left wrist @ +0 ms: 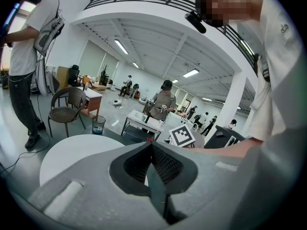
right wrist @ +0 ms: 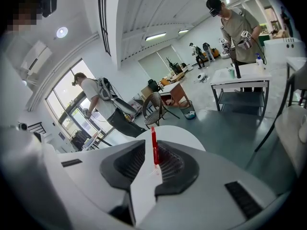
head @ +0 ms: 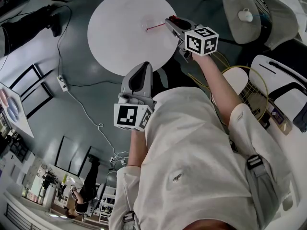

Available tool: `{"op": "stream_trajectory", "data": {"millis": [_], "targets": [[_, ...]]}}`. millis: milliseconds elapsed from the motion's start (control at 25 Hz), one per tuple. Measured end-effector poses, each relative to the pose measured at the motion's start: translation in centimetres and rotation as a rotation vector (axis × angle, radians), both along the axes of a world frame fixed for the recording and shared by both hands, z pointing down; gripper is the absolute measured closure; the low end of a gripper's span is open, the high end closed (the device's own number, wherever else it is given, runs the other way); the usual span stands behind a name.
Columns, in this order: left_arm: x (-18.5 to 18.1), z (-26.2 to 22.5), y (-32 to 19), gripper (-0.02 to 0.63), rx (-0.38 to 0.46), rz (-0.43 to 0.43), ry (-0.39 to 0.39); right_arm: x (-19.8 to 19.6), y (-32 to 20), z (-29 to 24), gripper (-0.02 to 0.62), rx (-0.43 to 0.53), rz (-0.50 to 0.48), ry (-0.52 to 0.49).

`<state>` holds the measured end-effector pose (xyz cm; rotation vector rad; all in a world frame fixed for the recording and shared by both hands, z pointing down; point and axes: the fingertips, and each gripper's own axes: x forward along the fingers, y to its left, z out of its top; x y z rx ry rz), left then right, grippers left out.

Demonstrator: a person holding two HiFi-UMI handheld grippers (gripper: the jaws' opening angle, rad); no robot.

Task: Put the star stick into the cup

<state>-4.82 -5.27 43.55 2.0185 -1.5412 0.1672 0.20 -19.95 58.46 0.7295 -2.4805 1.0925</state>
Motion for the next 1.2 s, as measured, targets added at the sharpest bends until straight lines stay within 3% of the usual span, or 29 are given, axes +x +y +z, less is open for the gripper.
{"op": "stream_trajectory", "data": {"millis": [1200], "targets": [[0.66, -0.50, 0.63, 0.597, 0.018, 0.004, -0.012, 1.04, 0.53, -0.11, 0.443, -0.003, 0.019, -0.004]]}}
